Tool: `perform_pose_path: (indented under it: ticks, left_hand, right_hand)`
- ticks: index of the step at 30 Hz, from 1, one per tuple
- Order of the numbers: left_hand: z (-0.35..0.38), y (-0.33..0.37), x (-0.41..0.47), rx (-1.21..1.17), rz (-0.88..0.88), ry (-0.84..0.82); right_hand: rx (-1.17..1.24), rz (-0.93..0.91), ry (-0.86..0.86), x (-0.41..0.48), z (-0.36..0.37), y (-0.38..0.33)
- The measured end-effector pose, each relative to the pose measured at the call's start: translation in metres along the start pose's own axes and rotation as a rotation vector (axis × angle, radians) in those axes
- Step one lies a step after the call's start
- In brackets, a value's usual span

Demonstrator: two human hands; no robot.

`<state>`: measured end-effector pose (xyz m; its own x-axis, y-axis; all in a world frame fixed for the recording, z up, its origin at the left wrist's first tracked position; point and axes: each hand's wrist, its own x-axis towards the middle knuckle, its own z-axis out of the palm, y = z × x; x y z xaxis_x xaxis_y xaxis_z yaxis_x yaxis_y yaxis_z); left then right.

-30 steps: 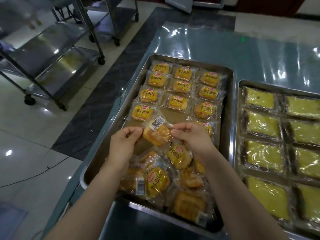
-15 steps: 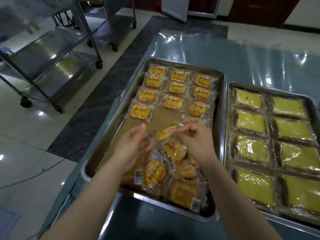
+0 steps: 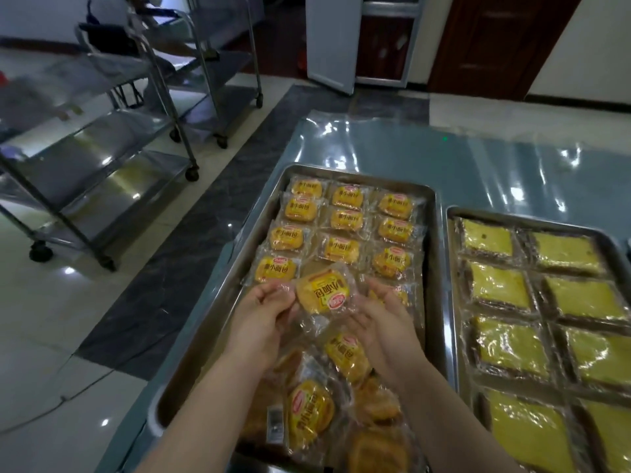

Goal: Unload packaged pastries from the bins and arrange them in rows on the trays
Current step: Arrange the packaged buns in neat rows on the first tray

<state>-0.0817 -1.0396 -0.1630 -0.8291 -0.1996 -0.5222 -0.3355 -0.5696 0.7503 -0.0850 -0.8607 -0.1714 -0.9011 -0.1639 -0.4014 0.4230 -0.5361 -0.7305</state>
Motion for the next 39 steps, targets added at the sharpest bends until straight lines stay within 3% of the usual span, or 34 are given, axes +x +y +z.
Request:
perform_pose_path:
  ticks: [8,14,15,18,21,23,25,28,34,39]
  left_hand:
    - [0.005,0.003,0.015,-0.033,0.069,0.016]
    - [0.004,-0.003,0.025,0.207,0.065,0.005]
    - [0.004,-0.005,0.027,0.273,0.070,-0.018]
    - [0.001,-0.011,0.029,0.603,0.193,-0.026]
    - [-0.008,-0.012,0.024,0.996,0.418,-0.001]
    - [-0.020,-0.014,0.018,1.170,0.482,-0.002]
    - [-0.037,-0.016,0.011,1.275,0.491,0.013]
    - [-0.067,-0.018,-0.003,1.360,0.471,0.024]
    - [-0.114,-0.027,-0.020,1.381,0.483,0.011]
    - [-0.131,-0.024,-0.025,1.313,0.510,-0.044]
  right_hand:
    - [0.089,0.246,0.056,0.020,0.033,0.003]
    - [-0.016,0.096,0.167,0.034,0.037,-0.002]
    - [-0.144,0.018,0.192,0.036,0.036,-0.005]
    - [-0.840,-0.240,0.199,0.050,0.030,-0.015]
    - [-1.418,-0.257,0.070,0.068,0.029,-0.023]
    - [-1.676,-0.246,0.006,0.080,0.033,-0.022]
    - [-1.875,-0.351,-0.009,0.090,0.034,-0.011]
    - [-1.959,-0.449,0.050,0.094,0.032,0.009]
    - [-2.067,-0.274,-0.153,0.092,0.006,0.046]
    - [-2.063,-0.206,-0.120,0.096,0.003,0.049]
